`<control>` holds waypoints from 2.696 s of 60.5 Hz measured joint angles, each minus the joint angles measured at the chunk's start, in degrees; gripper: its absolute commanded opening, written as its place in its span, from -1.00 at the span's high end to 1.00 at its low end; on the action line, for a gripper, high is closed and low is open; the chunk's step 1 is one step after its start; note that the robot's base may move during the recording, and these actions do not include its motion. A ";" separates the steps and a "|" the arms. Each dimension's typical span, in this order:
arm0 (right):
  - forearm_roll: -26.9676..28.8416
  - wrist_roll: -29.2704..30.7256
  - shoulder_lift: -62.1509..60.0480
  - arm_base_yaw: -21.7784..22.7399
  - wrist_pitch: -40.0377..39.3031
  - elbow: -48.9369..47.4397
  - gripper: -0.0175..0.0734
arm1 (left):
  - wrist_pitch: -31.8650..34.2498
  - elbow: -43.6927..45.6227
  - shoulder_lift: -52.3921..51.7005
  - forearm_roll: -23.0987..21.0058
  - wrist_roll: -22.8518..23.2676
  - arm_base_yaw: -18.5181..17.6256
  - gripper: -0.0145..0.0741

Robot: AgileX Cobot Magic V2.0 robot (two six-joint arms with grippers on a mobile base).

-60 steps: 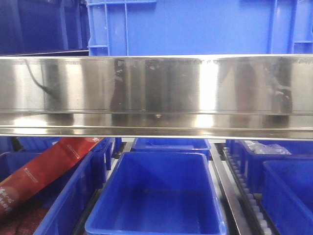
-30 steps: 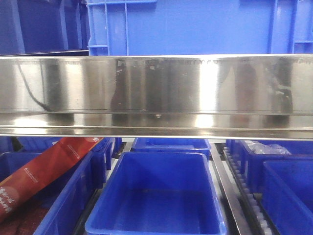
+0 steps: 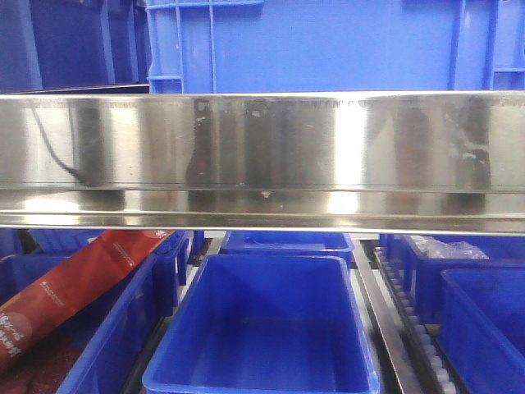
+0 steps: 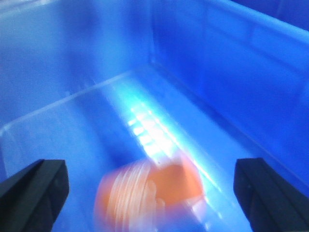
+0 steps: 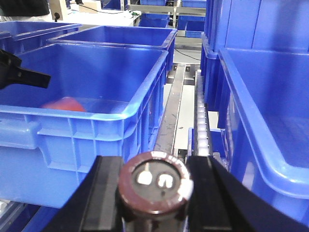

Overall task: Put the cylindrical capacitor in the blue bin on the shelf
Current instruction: 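Lower left gripper into a blue bin and release orange cylinder, then lower right gripper into a blue bin and release maroon capacitor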

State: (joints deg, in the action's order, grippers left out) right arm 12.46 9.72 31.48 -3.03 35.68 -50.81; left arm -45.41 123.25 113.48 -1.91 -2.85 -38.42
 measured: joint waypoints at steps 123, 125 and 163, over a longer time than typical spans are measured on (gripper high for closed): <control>-2.47 2.32 15.61 -9.19 1.22 -14.60 0.95 | 2.05 -70.50 -88.86 14.02 17.99 6.85 0.92; -2.47 2.67 17.33 -10.06 1.56 -16.68 0.95 | 1.94 -70.62 -88.86 14.02 17.99 6.85 0.92; -1.03 3.31 59.78 -17.09 15.07 -53.95 0.95 | 1.59 -70.62 -88.86 14.02 18.03 6.85 0.92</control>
State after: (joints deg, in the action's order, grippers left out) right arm 11.44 13.04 91.26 -20.11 50.75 -104.76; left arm -43.82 52.63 24.62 12.11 15.17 -31.57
